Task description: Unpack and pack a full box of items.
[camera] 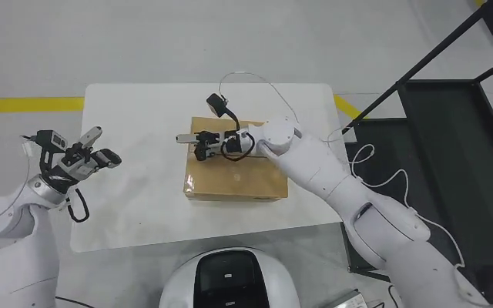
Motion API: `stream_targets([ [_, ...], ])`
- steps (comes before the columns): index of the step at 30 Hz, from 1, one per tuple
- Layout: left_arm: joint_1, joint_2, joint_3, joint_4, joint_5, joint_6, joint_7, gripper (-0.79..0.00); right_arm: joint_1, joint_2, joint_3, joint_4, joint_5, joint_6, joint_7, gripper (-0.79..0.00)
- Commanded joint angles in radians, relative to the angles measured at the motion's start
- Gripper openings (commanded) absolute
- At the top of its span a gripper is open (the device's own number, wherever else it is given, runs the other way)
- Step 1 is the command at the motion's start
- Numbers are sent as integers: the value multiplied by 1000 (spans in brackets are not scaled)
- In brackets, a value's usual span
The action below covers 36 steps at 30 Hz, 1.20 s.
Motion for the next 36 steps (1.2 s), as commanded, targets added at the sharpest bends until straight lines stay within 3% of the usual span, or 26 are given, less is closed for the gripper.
stream_targets([
  [1,13,4,-11,-11,-12,-2,0,0,9,-11,-6,14,2,-1,-4,0],
  [10,38,13,23,8,-47,-13,0,0,28,-79,-46,151,28,-29,0,0],
  [15,31,18,51,17,-53,-15,1,0,36,-85,-35,193,17,-60,67,0],
  [26,19,26,133,25,-55,-24,9,0,-29,-12,75,145,-79,-8,70,0],
  [36,3,32,205,30,-36,-46,40,0,-170,85,249,-35,-160,59,29,0],
])
